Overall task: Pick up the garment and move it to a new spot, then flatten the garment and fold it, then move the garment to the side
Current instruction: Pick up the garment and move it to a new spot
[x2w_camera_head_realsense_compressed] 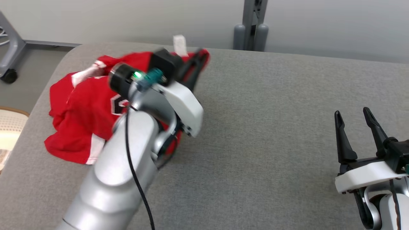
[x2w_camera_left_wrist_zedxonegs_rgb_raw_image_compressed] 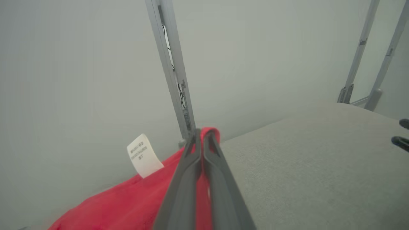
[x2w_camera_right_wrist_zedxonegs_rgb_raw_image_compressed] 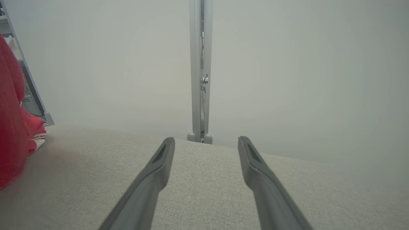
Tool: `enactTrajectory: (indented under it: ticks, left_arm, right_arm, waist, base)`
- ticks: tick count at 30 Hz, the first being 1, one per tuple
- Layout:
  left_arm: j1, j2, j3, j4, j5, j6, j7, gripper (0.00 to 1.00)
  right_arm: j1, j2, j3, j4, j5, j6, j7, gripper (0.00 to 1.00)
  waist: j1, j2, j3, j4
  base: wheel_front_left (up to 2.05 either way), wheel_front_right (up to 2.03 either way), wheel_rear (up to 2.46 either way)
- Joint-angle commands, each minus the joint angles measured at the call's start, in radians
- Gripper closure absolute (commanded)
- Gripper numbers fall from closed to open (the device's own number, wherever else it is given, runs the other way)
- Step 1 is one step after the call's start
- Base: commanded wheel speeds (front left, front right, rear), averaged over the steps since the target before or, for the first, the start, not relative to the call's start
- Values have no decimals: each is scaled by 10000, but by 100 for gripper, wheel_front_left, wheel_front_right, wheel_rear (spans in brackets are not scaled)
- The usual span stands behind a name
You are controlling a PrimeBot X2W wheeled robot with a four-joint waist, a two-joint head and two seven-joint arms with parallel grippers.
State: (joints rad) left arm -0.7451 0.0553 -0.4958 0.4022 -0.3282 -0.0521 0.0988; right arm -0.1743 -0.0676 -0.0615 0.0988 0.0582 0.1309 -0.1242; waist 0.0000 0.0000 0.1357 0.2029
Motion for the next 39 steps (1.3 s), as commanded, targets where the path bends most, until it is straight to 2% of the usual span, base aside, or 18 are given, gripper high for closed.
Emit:
enactTrajectory:
  ticks: [1, 6, 11, 16, 22, 25, 32, 33, 34, 39]
  left_arm:
    - [226, -1, -321, -245, -217, -11, 55, 100]
    - [308, -52, -1819, -1000, -938, 245, 295, 100]
    - [-395, -28, -3399, -1567, -1653, 844, 204, 100]
    - [-1417, -29, -4385, -1562, -2311, 1421, -43, 100]
    - [-2561, -11, -5441, -1293, -3085, 1845, -290, 100]
    - [-2742, -2, -5941, -728, -3687, 1904, -288, 100]
    - [-2664, -24, -6954, 538, -5152, 1407, -539, 100]
    - [-2742, -25, -7088, 609, -5156, 1435, -656, 55]
    - [-2862, -24, -7222, 669, -5142, 1444, -769, 0]
    - [-3019, -30, -7586, 201, -5624, 1036, -1163, 0]
  right_arm:
    - [-14, -5, -32, -89, -31, -3, 49, 0]
    - [-217, 28, 63, -254, -54, -3, 126, 0]
    - [-516, 80, 461, -187, 12, -3, 20, 0]
    - [-723, 132, 779, 79, 187, -3, -177, 0]
    - [-844, 177, 814, 398, 364, -3, -456, 0]
    - [-906, 196, 897, 497, 584, -3, -572, 0]
    - [-1107, 179, 1097, 804, 904, -3, -857, 0]
    - [-1139, 179, 1093, 846, 915, -3, -894, 0]
    - [-1170, 178, 1079, 895, 906, -3, -927, 0]
    - [-1296, 176, 874, 1088, 863, -3, -1044, 0]
  waist:
    - [0, 0, 98, -319]
    - [0, 0, 405, -1038]
    - [0, 0, 783, -2282]
    - [0, 0, 1048, -3592]
    - [0, 0, 1486, -4598]
    - [0, 0, 1716, -4815]
    - [0, 0, 2049, -4839]
    - [0, 0, 2080, -4803]
    - [0, 0, 2107, -4763]
    - [0, 0, 2060, -4493]
  base:
    - [0, 0, 0]
    - [0, 0, 0]
    - [0, 0, 0]
    - [0, 0, 0]
    - [0, 0, 0]
    - [0, 0, 0]
    - [0, 0, 0]
    - [0, 0, 0]
    - [0, 0, 0]
    - [0, 0, 0]
